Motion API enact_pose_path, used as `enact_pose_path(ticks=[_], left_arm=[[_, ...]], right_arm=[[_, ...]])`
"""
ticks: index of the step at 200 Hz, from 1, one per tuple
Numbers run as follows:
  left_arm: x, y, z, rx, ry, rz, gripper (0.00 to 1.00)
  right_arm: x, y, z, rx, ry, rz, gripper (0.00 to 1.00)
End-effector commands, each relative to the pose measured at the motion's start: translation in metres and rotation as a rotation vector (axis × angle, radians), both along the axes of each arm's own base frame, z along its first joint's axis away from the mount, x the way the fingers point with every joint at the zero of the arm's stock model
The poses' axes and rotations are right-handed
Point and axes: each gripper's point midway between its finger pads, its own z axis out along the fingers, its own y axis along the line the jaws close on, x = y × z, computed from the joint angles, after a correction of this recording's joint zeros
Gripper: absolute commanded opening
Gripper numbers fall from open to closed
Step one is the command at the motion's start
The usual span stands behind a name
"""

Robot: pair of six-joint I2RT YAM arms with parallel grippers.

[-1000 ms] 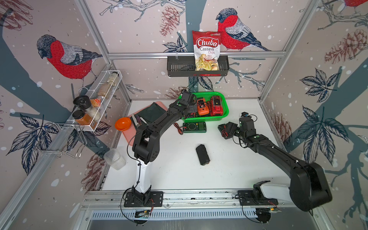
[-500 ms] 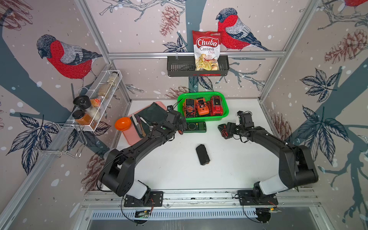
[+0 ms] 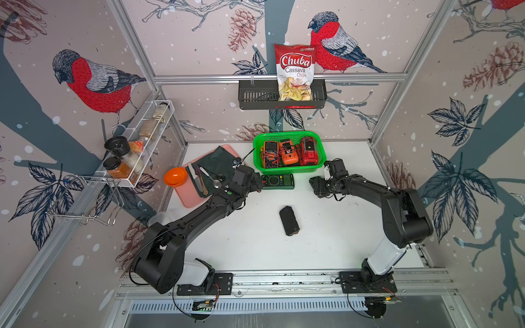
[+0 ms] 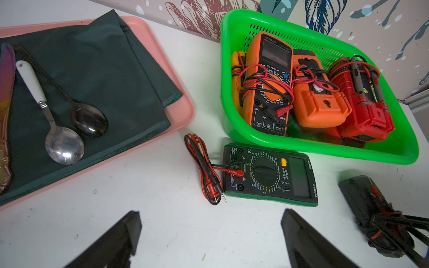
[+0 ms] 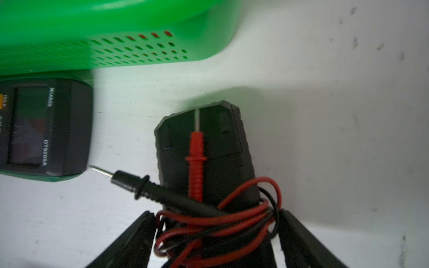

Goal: Put the multimeter into the basket
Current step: Pick up the multimeter from the center of the board.

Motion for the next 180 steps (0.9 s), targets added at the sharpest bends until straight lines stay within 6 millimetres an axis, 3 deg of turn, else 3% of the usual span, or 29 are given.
enact_pose_path(ticks=[1, 74, 89, 95, 101, 147, 180], left_arm=[[0.005, 0.001, 0.004, -0.010, -0.028, 0.022, 0.98], [0.005, 0.009, -0.009, -0.017, 0.002, 0.044, 0.98], [0.004, 0.011, -0.009, -0.025, 0.003, 0.046, 0.98], [0.004, 0.012, -0.010, -0.031, 0.005, 0.046, 0.98], [0.004, 0.012, -0.010, -0.037, 0.005, 0.045, 0.97], [0.005, 0.016, -0.012, -0.073, 0.008, 0.045, 0.98], [0.005, 0.019, -0.015, -0.079, 0.015, 0.048, 0.98]], right_arm=[[0.000, -0.010, -0.010, -0.087, 0.028, -0.025, 0.85], [0.003, 0.007, -0.023, -0.118, 0.042, 0.026, 0.80], [0.003, 0.006, -0.028, -0.127, 0.050, 0.019, 0.85], [0.004, 0.004, -0.029, -0.135, 0.050, 0.012, 0.98], [0.004, 0.003, -0.030, -0.139, 0.052, 0.010, 1.00], [0.014, 0.001, -0.027, -0.099, 0.039, -0.005, 1.00], [0.017, 0.011, -0.022, -0.073, 0.028, 0.031, 0.87]])
